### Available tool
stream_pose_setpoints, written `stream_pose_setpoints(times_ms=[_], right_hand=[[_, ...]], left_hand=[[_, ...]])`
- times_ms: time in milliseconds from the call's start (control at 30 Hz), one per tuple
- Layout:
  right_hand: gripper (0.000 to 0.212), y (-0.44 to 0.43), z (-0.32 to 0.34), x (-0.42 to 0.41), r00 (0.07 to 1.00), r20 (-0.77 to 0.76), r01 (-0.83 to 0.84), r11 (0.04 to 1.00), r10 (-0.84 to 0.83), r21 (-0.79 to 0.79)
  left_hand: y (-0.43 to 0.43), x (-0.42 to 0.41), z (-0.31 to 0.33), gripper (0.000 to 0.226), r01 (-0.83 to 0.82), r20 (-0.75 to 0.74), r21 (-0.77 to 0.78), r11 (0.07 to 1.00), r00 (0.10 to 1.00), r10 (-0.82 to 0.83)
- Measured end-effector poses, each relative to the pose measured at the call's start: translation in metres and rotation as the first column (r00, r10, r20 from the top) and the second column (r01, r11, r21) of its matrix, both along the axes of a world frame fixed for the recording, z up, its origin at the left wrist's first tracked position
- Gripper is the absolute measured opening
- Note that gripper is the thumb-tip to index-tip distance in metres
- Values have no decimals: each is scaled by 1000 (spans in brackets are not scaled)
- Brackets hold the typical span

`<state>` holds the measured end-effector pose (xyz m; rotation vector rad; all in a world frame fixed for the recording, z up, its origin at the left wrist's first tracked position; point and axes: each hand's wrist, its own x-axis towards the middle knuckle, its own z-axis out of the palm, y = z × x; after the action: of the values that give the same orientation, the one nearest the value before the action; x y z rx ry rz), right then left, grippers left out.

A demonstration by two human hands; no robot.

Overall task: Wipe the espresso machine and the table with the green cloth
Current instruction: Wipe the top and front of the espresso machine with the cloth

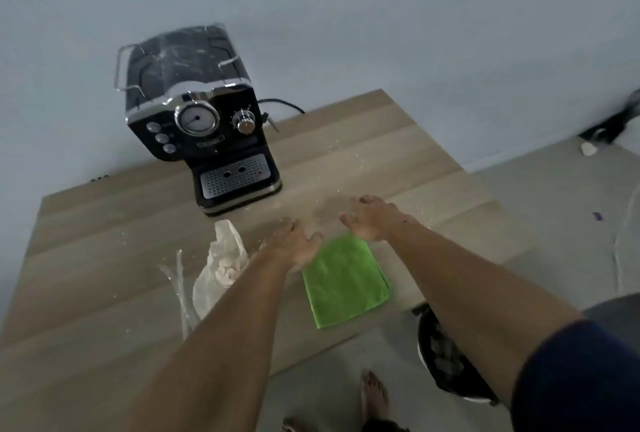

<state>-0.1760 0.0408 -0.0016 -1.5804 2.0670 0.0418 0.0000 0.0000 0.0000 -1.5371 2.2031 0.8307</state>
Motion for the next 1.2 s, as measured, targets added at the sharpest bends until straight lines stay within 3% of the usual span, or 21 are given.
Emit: stream_pose_setpoints(times_ms=[233,433,600,867,1200], right_hand=[[51,11,-42,3,993,-61,-90,988,98,128],[44,7,-48,0,981,-156,-117,993,115,-8],[21,1,-46,-10,994,-90,-73,994,66,-79],[13,-22,-16,-26,995,93,45,975,-25,-217],[4,-67,59,-39,971,235,161,823,-35,-545]], left_hand=[[15,-6,-35,55,107,121,-90,990,988,-95],[14,-12,-39,33,69,94,-263,962,995,-46],[4,-14,-31,18,42,117,-330,943,993,-3],[-22,-16,2,13,-26,25,-298,954,999,35],[-50,-23,70,9,-182,-158,-461,869,980,121]])
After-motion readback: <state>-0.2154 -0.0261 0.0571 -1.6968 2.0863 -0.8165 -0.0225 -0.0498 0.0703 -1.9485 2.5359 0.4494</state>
